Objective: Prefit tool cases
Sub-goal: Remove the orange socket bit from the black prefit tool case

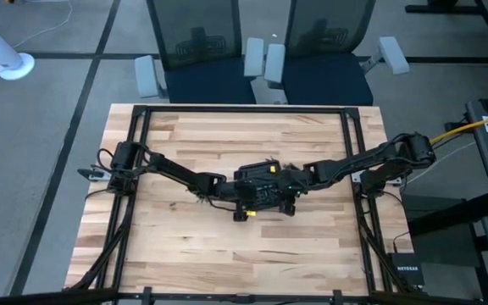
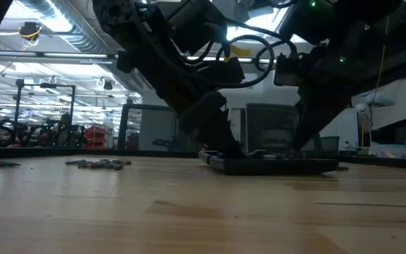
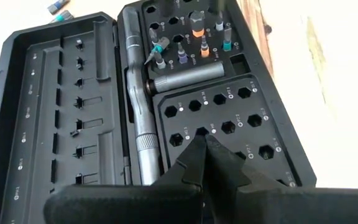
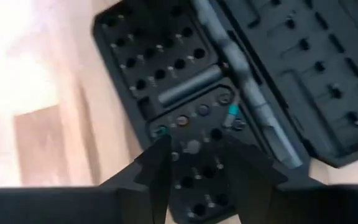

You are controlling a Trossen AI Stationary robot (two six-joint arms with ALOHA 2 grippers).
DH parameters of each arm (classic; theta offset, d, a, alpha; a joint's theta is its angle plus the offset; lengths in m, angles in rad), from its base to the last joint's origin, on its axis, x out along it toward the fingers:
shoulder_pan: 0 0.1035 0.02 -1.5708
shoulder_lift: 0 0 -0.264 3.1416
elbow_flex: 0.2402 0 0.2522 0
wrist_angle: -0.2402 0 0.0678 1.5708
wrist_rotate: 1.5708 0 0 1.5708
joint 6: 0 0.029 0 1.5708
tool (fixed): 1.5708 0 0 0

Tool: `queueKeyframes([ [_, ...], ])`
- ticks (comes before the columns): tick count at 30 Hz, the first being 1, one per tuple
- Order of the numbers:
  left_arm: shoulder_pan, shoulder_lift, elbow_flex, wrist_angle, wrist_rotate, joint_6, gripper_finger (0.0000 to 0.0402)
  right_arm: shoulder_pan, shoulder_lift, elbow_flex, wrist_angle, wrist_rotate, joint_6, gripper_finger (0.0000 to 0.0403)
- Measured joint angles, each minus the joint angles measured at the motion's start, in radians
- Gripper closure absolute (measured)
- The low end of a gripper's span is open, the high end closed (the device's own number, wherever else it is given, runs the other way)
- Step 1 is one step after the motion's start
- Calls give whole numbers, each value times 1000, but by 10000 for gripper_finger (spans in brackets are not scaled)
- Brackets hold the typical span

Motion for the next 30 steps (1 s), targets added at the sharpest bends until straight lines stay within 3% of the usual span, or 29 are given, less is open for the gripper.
queueKeyframes([
  [17, -4, 43, 3, 73, -5, -46, 401, 0, 69, 1, 6, 44, -28, 267],
  [20, -4, 44, 3, 73, -4, -35, 401, 0, 74, 2, 1, 47, -20, 295],
  [24, -3, 44, 4, 73, -2, -32, 401, -1, 76, 40, -75, 44, 0, 381],
  [30, 0, 44, 4, 65, -1, -32, 401, -1, 79, 165, -155, 59, -20, 383],
])
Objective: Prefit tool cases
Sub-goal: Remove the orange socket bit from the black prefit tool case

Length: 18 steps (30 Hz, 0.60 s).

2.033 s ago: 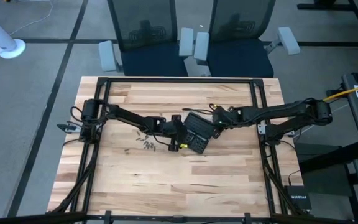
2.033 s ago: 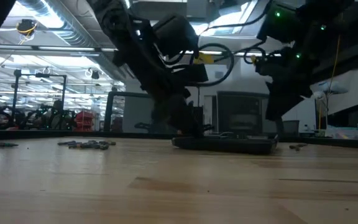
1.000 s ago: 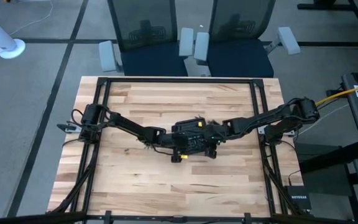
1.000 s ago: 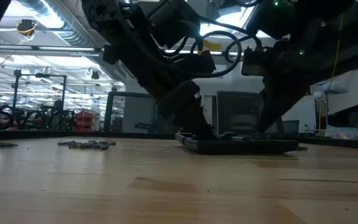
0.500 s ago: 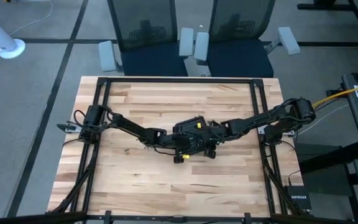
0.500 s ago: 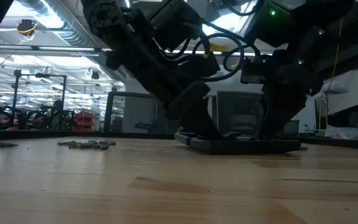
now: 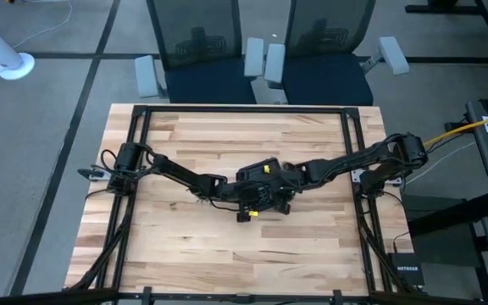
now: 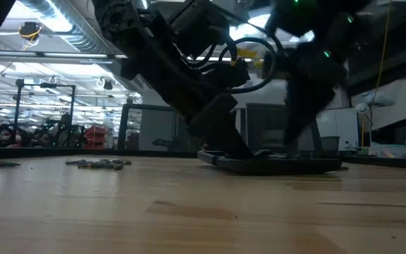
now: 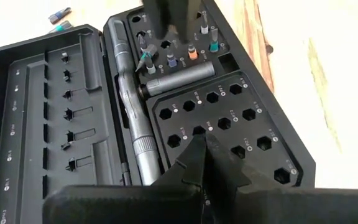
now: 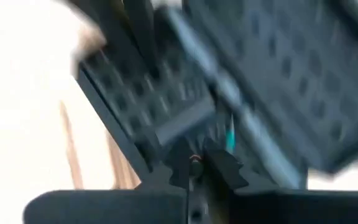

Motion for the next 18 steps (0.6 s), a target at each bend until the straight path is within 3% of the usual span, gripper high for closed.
queueKeyframes([
  [6, 0, 0, 0, -5, 0, -2, 401, -8, -4, 78, -99, 89, -37, 383],
  [12, -9, 0, 0, -5, -3, -39, 401, -96, -46, 56, -328, 273, -14, 383],
  [15, -16, 0, -1, -5, -6, -43, 401, -181, -103, -16, -322, 274, 25, 383],
  [18, -21, 0, -1, -5, -7, -46, 401, -269, -160, -107, -279, 206, 60, 383],
])
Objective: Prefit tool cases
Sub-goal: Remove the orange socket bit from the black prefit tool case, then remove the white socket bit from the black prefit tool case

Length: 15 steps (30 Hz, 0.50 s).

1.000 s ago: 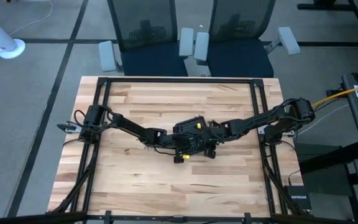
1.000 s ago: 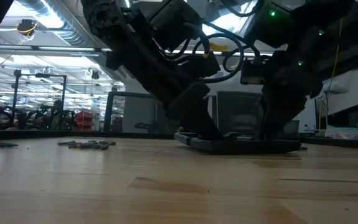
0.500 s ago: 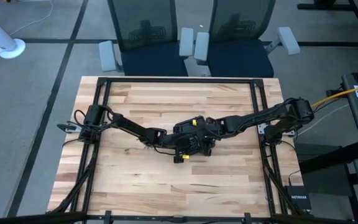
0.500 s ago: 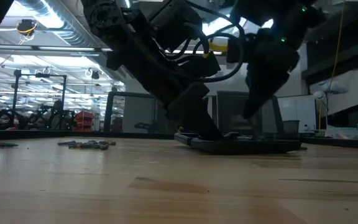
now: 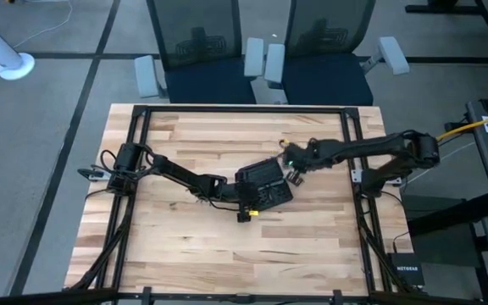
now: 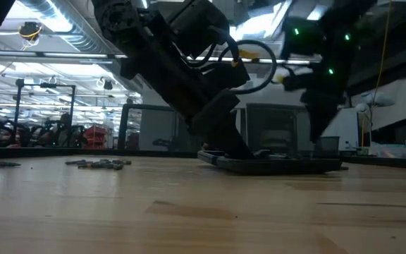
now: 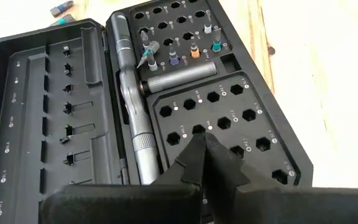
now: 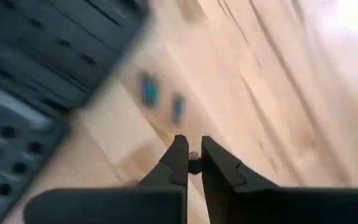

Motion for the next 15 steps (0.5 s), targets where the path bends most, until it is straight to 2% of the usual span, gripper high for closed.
queueKeyframes([
  [2, -1, 0, 0, 2, -1, -6, 402, -53, -27, -48, 43, -78, 5, 383],
  [4, -1, 0, 0, 1, -1, -8, 402, -89, -36, -66, 56, -139, 6, 366],
  [10, 1, 0, -1, 3, 1, -6, 402, -110, -40, -43, 85, -172, -12, 243],
  [13, 1, 0, -1, 5, 2, -4, 401, -87, -40, -31, 93, -329, -32, 198],
  [15, 1, 1, -2, 8, 3, -4, 401, -44, -40, -30, 116, -445, -46, 186],
])
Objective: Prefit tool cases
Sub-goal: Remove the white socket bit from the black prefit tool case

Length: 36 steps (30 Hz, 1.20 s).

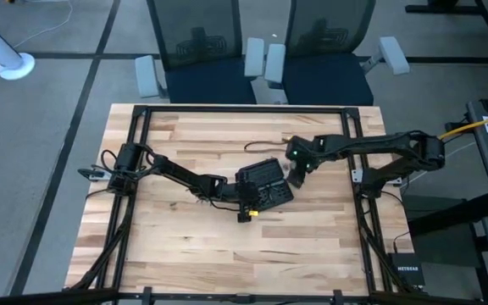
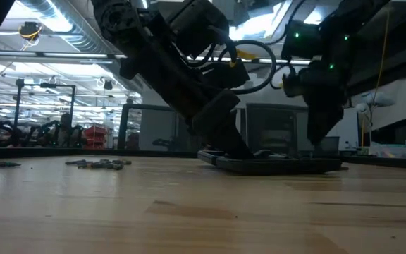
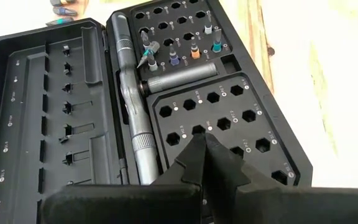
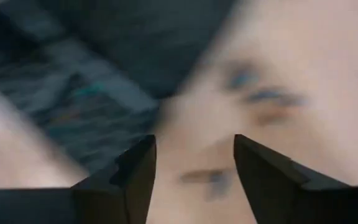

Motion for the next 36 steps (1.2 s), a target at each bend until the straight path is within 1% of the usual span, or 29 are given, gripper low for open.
queueKeyframes([
  [1, 0, 0, 0, 1, -3, 0, 402, 32, 0, 0, 8, -39, -6, 184],
  [2, 0, 0, 0, 2, -4, 0, 401, 69, 0, 0, 12, -54, -10, 184],
  [4, 0, 0, 0, 8, -6, -1, 401, 151, 1, 0, 45, -43, -14, 191],
  [7, 0, 1, -1, 16, -9, 2, 401, 260, 3, 0, 117, 34, -35, 209],
  [10, 0, 2, -1, 17, -9, 14, 401, 325, 17, 1, 156, 166, -39, 230],
  [12, 0, 2, -1, 17, -10, 28, 402, 342, 31, 1, 164, 200, -36, 245],
  [15, 3, 2, -1, 18, -10, 36, 402, 355, 58, 1, 161, 207, -18, 266],
  [19, 5, 2, -1, 18, -11, 30, 401, 356, 97, 1, 200, 205, -17, 287],
  [28, 5, 1, 0, 18, -11, 25, 402, 354, 187, 4, 211, 206, -41, 292],
  [30, 5, 1, 0, 18, -12, 25, 401, 353, 199, 5, 225, 209, -40, 300],
  [32, 5, 1, 0, 18, -12, 24, 401, 353, 200, 11, 211, 210, -21, 325],
  [34, 5, 1, 0, 18, -12, 24, 401, 353, 202, 28, 180, 202, 1, 372],
  [35, 5, 1, 1, 19, -11, 24, 401, 353, 203, 38, 161, 199, 8, 386],
  [36, 5, 1, 1, 19, -11, 24, 401, 353, 204, 49, 146, 196, 10, 391],
])
